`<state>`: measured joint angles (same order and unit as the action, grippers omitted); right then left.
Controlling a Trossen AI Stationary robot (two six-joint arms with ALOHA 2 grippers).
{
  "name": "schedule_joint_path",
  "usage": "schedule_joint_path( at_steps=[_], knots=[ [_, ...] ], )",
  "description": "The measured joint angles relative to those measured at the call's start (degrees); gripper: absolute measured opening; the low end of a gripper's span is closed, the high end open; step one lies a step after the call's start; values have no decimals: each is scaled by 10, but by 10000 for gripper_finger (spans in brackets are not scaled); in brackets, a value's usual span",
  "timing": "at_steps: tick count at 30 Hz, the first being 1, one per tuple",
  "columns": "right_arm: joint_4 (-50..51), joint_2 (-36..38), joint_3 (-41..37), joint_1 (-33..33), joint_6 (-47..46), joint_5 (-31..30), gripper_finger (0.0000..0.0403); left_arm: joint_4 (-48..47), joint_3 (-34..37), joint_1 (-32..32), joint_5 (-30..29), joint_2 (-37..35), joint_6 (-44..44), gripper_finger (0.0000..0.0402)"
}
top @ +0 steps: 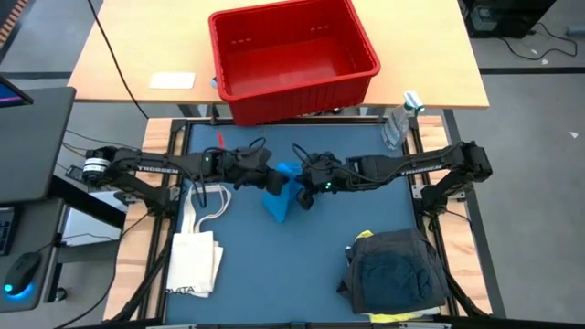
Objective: Fold laundry
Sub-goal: Fold the light blue boxer
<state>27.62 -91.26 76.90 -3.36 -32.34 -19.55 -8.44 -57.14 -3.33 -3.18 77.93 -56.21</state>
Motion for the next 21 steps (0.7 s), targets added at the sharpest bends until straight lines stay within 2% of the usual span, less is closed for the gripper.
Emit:
schedule_joint_path(
  at_steps=[7, 9, 12, 16, 21],
  knots=[
    [44, 38, 0, 0, -14, -2, 17, -158, -1, 27, 2, 0, -67, 14],
    [53, 43, 0, 1, -30, 19, 10, -182, -1, 34, 0, 0, -86, 14],
    [34, 44, 0, 1, -54, 75, 9, -176, -1, 53, 2, 0, -100, 14],
    [2, 19, 1, -7, -80, 58, 12, -155, -1, 59, -21, 10, -108, 15],
    [-62, -25, 1, 0, -79, 87, 30, -105, 0, 33, -29, 21, -102, 20]
  ],
)
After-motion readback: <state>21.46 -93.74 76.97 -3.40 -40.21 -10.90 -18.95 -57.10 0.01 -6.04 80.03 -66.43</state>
